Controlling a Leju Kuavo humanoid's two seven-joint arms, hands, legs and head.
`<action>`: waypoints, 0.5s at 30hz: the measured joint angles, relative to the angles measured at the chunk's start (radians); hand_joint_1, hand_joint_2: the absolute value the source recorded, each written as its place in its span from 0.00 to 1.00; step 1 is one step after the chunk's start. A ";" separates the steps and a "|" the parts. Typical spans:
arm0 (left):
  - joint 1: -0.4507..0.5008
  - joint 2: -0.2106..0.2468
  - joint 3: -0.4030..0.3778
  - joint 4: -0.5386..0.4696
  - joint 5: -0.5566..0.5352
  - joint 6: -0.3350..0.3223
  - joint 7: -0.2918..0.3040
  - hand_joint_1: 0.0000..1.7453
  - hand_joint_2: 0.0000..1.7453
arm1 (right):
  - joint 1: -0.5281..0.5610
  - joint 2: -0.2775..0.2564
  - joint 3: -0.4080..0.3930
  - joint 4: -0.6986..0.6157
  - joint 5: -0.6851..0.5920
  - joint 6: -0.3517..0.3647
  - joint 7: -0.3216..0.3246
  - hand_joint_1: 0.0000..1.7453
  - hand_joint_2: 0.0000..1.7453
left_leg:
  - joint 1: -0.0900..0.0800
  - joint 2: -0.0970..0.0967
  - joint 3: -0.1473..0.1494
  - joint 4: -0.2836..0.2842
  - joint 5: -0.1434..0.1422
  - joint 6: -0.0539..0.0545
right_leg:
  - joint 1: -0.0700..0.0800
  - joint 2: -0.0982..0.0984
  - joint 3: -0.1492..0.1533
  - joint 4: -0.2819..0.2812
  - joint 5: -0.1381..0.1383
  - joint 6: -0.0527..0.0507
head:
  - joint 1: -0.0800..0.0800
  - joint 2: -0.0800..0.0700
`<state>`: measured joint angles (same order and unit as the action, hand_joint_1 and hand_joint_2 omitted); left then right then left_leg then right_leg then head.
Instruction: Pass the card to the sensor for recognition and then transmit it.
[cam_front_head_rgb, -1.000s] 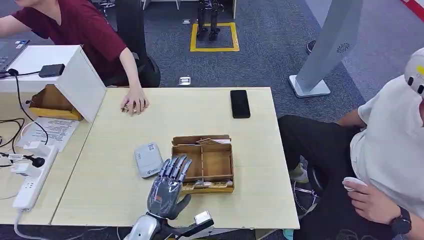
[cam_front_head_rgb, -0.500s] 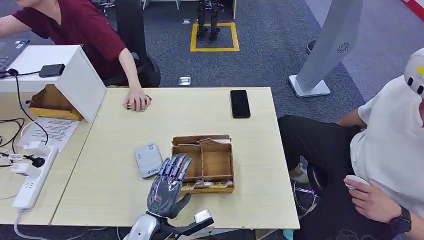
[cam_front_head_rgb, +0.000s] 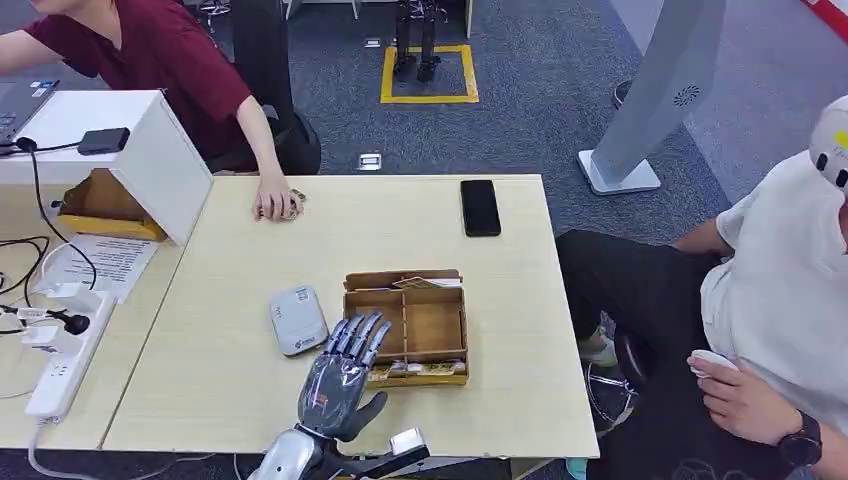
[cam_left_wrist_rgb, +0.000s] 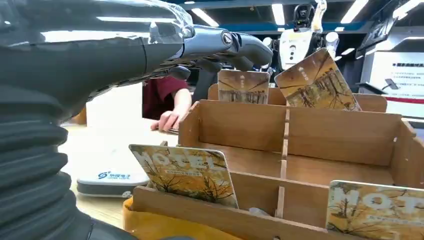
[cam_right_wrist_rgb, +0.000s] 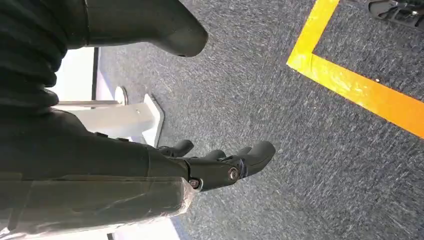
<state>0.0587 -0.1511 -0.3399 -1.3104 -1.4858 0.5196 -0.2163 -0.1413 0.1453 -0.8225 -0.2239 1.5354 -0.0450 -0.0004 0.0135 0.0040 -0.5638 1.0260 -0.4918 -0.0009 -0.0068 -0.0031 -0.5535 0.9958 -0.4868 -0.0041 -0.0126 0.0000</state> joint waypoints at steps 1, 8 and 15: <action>0.001 0.000 0.000 0.000 0.004 -0.001 -0.002 0.00 1.00 | 0.000 0.000 0.000 0.000 0.000 0.000 -0.001 0.00 1.00 | 0.000 0.000 0.000 0.000 0.000 0.000 | 0.000 0.000 0.000 0.000 0.000 0.000 | 0.000 0.000; 0.006 0.000 0.000 -0.003 0.012 -0.004 -0.003 0.00 1.00 | 0.001 0.000 0.000 0.000 0.000 0.000 -0.002 0.00 1.00 | 0.000 0.000 0.000 0.000 0.000 0.000 | 0.000 0.000 0.000 0.000 0.000 0.000 | 0.000 0.000; 0.007 0.000 0.000 -0.003 0.012 -0.004 -0.004 0.00 1.00 | 0.002 0.000 0.000 0.000 0.000 0.000 -0.002 0.00 1.00 | 0.000 0.000 0.000 0.000 0.000 0.000 | 0.000 0.000 0.000 0.000 0.000 0.000 | 0.000 0.000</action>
<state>0.0658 -0.1511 -0.3399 -1.3138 -1.4740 0.5158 -0.2201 -0.1397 0.1453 -0.8225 -0.2239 1.5354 -0.0454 -0.0019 0.0135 0.0040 -0.5638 1.0260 -0.4918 -0.0009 -0.0068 -0.0031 -0.5535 0.9958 -0.4868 -0.0041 -0.0126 0.0000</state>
